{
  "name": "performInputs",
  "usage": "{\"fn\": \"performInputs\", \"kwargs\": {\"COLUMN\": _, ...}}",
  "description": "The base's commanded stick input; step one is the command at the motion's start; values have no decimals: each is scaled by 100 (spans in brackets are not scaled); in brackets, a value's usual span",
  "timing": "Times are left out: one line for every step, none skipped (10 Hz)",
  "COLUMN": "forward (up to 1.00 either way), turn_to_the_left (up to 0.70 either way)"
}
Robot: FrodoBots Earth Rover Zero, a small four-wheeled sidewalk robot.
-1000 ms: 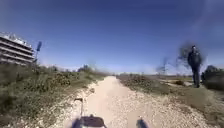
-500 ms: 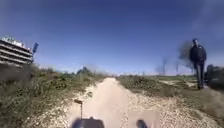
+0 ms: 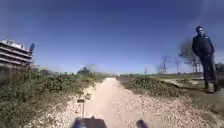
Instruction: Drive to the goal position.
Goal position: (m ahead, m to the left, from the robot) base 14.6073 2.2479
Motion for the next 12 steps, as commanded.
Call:
{"fn": "performInputs", "kwargs": {"forward": 50, "turn_to_the_left": 0}}
{"fn": "performInputs", "kwargs": {"forward": 50, "turn_to_the_left": 0}}
{"fn": "performInputs", "kwargs": {"forward": 50, "turn_to_the_left": 0}}
{"fn": "performInputs", "kwargs": {"forward": 50, "turn_to_the_left": 0}}
{"fn": "performInputs", "kwargs": {"forward": 50, "turn_to_the_left": 0}}
{"fn": "performInputs", "kwargs": {"forward": 50, "turn_to_the_left": 0}}
{"fn": "performInputs", "kwargs": {"forward": 50, "turn_to_the_left": 0}}
{"fn": "performInputs", "kwargs": {"forward": 50, "turn_to_the_left": 0}}
{"fn": "performInputs", "kwargs": {"forward": 50, "turn_to_the_left": 0}}
{"fn": "performInputs", "kwargs": {"forward": 50, "turn_to_the_left": 0}}
{"fn": "performInputs", "kwargs": {"forward": 50, "turn_to_the_left": 0}}
{"fn": "performInputs", "kwargs": {"forward": 50, "turn_to_the_left": 0}}
